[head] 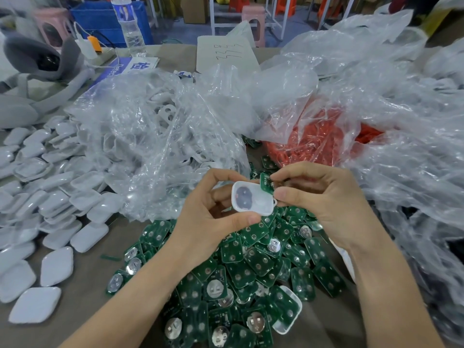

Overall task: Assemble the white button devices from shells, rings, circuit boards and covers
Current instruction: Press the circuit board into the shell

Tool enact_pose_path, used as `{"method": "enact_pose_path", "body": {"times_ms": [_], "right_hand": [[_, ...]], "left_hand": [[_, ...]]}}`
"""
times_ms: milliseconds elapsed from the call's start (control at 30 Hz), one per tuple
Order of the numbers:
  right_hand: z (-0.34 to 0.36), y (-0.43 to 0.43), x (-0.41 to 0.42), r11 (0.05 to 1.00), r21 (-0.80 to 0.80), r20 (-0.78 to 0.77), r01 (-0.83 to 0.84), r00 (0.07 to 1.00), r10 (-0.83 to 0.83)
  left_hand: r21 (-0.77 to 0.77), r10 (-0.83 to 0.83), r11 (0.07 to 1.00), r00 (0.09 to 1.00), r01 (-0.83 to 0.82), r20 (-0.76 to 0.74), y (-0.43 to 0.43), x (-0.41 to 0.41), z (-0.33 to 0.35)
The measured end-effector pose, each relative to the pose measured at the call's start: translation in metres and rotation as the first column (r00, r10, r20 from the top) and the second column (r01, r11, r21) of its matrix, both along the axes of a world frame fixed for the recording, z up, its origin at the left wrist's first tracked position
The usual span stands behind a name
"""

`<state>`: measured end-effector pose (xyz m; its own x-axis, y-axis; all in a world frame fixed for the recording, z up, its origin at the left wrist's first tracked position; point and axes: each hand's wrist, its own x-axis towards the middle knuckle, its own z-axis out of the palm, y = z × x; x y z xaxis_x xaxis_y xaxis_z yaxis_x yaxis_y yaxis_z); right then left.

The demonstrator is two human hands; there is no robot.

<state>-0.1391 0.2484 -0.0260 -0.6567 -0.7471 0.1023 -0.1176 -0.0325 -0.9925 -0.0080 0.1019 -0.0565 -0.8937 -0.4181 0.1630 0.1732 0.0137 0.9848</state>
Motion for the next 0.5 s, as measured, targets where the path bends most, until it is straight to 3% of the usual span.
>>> {"method": "enact_pose_path", "body": {"times_ms": [500], "right_hand": [[0.0015, -0.0006, 0.0001, 0.998, 0.063, -0.102, -0.007, 0.995, 0.013]], "left_hand": [[0.022, 0.001, 1.000, 1.000, -0.001, -0.007, -0.0008, 0.0001, 0.0004]]}}
